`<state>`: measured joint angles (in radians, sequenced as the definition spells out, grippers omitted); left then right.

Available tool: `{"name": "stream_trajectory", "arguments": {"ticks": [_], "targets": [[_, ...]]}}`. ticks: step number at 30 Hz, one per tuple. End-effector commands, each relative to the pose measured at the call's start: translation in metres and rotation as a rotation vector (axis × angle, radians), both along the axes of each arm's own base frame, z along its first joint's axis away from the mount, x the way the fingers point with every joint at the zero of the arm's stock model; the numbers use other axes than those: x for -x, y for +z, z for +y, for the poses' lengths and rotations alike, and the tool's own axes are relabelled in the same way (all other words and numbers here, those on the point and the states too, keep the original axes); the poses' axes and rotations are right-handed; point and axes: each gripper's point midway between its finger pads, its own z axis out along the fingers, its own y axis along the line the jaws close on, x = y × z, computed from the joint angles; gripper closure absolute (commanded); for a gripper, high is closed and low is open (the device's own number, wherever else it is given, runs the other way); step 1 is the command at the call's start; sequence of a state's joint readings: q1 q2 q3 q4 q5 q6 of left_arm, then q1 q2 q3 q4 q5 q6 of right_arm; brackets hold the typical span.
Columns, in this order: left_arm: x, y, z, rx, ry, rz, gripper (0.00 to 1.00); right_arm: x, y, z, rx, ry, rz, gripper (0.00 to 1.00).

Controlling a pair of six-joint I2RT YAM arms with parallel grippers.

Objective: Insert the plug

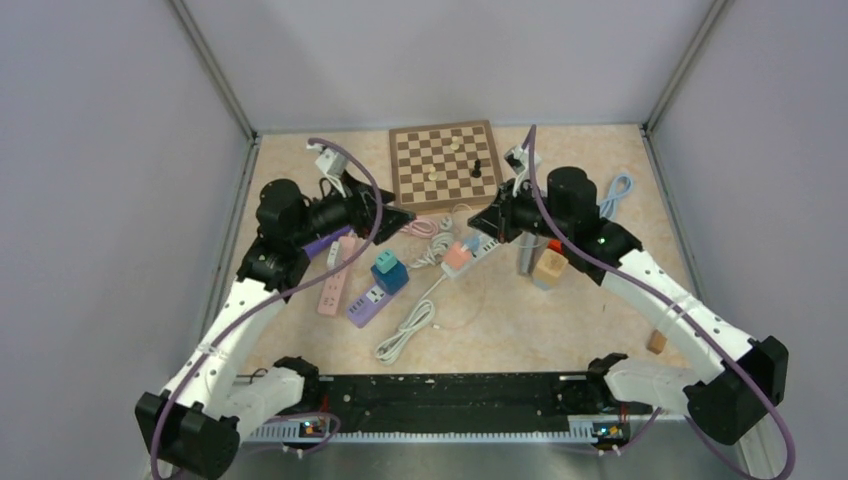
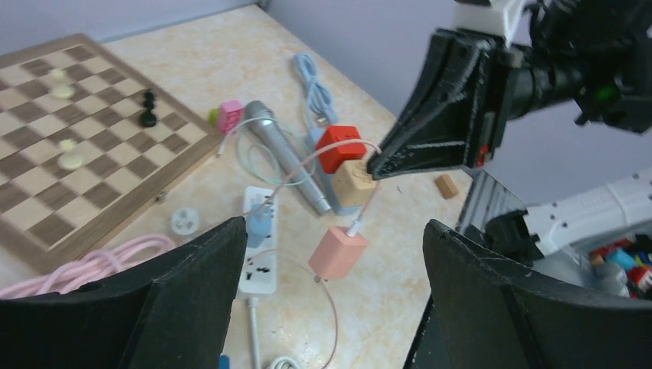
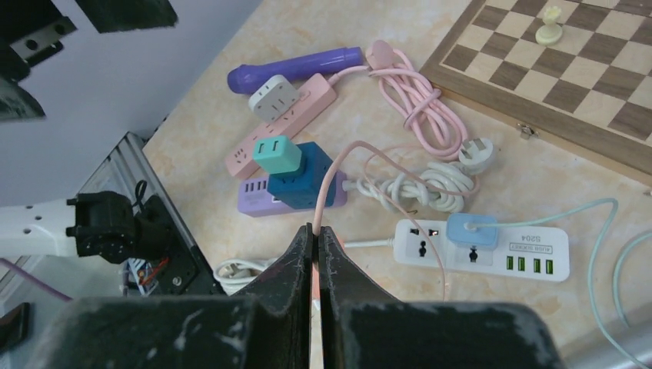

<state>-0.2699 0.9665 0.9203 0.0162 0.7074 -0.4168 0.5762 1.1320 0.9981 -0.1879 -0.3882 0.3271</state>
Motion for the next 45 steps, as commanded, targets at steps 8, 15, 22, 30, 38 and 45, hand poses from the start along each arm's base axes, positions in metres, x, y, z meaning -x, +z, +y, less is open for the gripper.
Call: {"name": "stream_trajectory", "arguments": {"ticks": [8, 15, 22, 30, 38, 45], "targets": [[-0.003, 0.032, -0.089, 0.145, -0.166, 0.117, 0.21, 0.034, 0.067, 0.008, -0.043, 0.192, -0.127, 1.00], [0.001, 0.022, -0.085, -0.105, -0.202, -0.255, 0.34, 0.042, 0.073, 0.005, -0.049, 0.208, -0.139, 1.00], [0.017, 0.003, -0.093, -0.264, -0.370, -0.570, 0.37, 0.055, 0.080, 0.006, -0.067, 0.261, -0.134, 1.00], [0.003, 0.006, -0.110, -0.300, -0.309, -0.743, 0.42, 0.062, 0.089, 0.008, -0.092, 0.291, -0.126, 1.00], [0.012, 0.005, -0.131, -0.270, -0.406, -0.800, 0.56, 0.071, 0.096, 0.010, -0.115, 0.332, -0.116, 1.00], [0.018, 0.013, -0.135, -0.276, -0.431, -0.845, 0.84, 0.065, 0.093, 0.008, -0.110, 0.291, -0.100, 1.00]]}}
